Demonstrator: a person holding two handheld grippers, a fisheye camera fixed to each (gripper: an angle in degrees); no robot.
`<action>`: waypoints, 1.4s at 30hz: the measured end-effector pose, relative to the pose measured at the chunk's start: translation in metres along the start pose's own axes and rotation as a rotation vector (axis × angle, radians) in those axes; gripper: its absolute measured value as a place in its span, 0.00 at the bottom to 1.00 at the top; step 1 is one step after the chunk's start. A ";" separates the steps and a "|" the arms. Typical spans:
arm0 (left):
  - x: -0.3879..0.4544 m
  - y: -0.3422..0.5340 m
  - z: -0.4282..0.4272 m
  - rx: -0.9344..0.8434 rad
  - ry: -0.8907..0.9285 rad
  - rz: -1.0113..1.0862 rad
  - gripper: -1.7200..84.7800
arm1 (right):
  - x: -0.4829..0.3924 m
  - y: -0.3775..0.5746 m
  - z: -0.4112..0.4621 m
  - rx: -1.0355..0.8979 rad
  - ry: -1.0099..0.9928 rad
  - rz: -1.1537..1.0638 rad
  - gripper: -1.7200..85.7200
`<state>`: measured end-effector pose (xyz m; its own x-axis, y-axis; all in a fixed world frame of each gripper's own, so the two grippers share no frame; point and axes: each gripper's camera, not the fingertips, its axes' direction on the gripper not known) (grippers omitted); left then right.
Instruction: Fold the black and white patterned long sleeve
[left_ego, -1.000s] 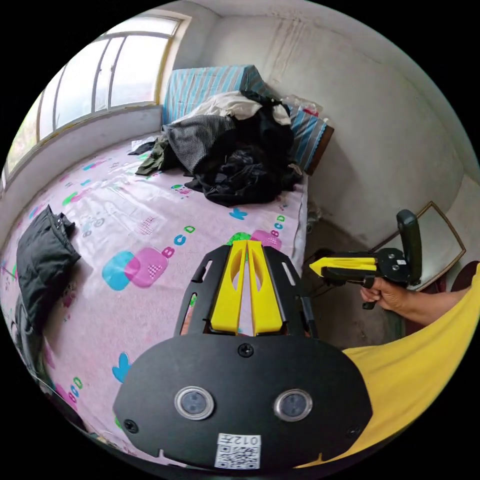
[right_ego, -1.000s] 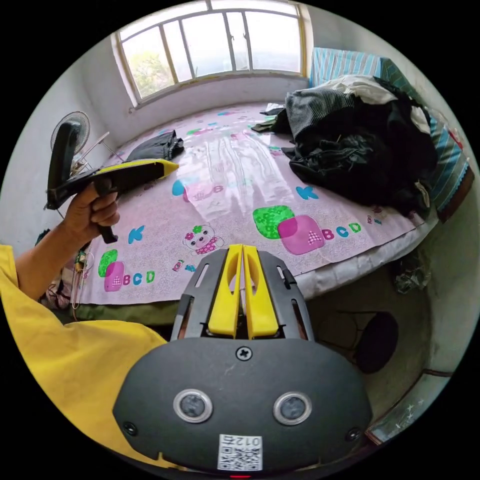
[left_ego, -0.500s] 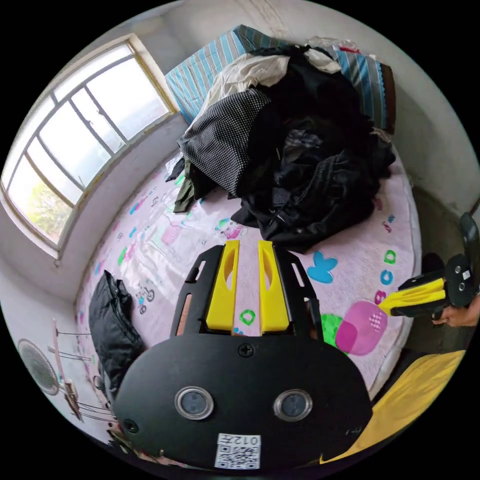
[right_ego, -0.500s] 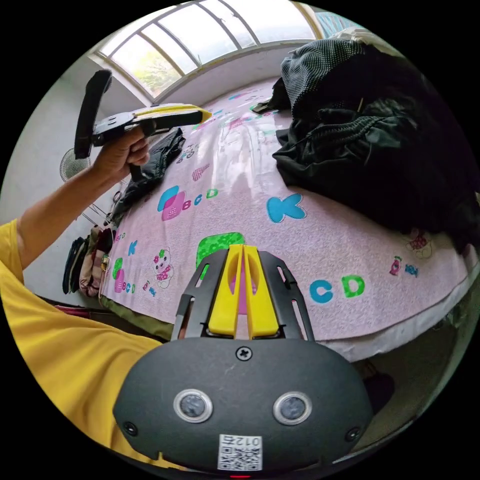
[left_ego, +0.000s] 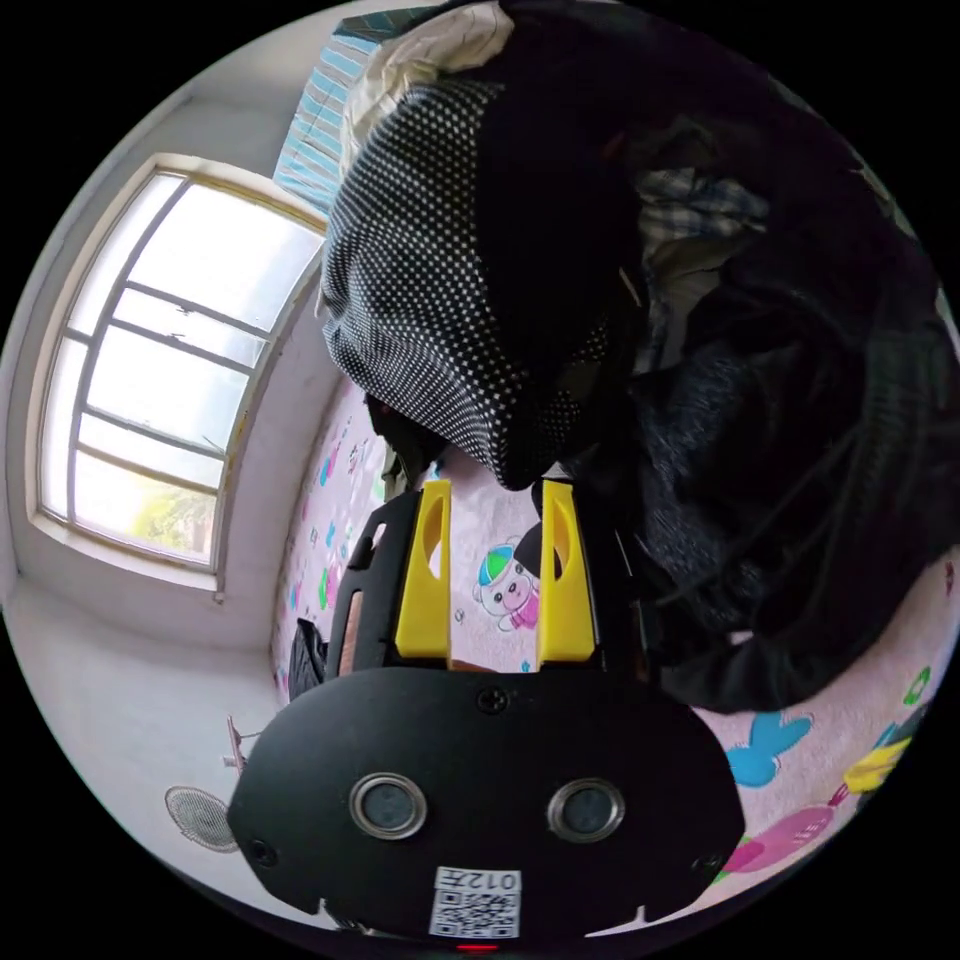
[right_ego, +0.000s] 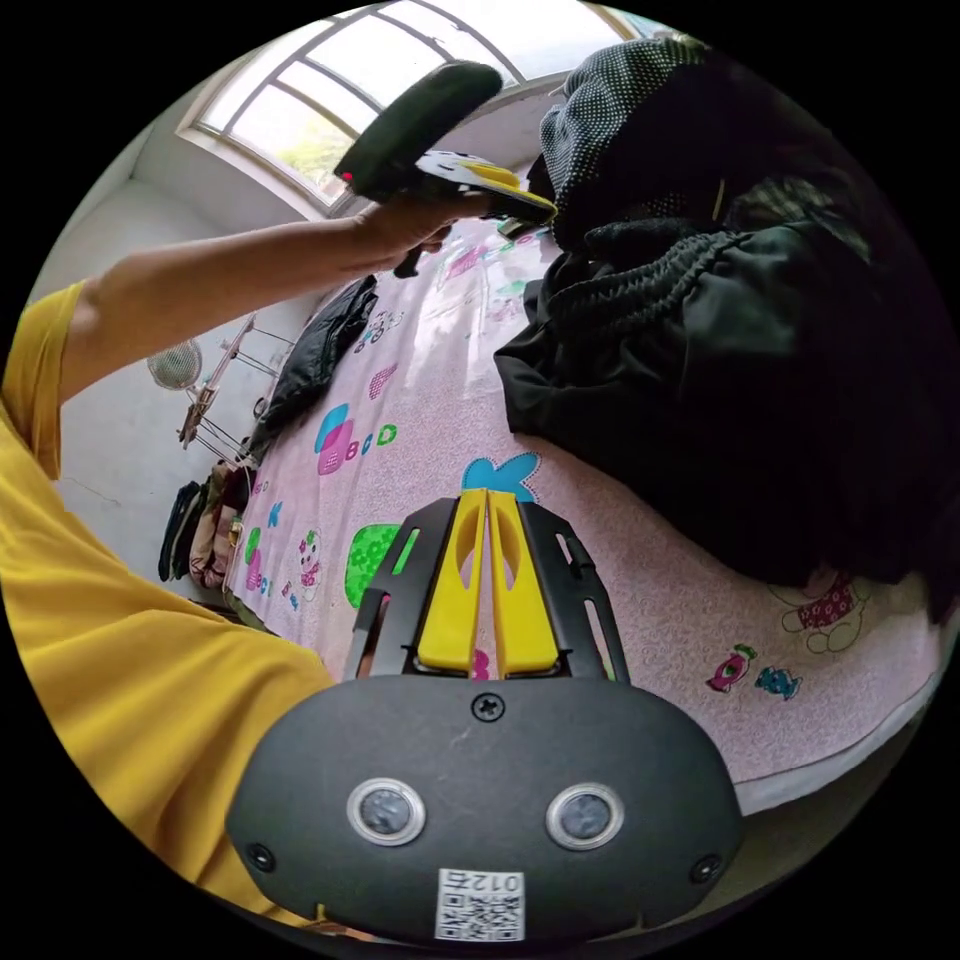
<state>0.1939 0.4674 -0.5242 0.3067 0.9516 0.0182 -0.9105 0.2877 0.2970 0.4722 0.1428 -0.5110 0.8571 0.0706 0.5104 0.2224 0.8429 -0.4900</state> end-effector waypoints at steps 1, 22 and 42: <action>0.003 -0.005 0.008 -0.011 -0.003 0.001 0.17 | 0.008 -0.006 0.000 -0.005 -0.001 0.007 0.02; -0.184 -0.034 -0.012 0.129 0.220 -0.281 0.02 | 0.062 -0.070 -0.042 0.084 -0.031 0.035 0.02; -0.344 0.319 -0.285 0.242 0.176 -0.465 0.01 | -0.052 -0.086 -0.024 0.186 -0.041 -0.136 0.02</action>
<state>-0.2814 0.2625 -0.7075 0.5909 0.7400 -0.3212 -0.5942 0.6686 0.4471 0.4194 0.0535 -0.5120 0.8045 -0.0323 0.5931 0.2423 0.9295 -0.2780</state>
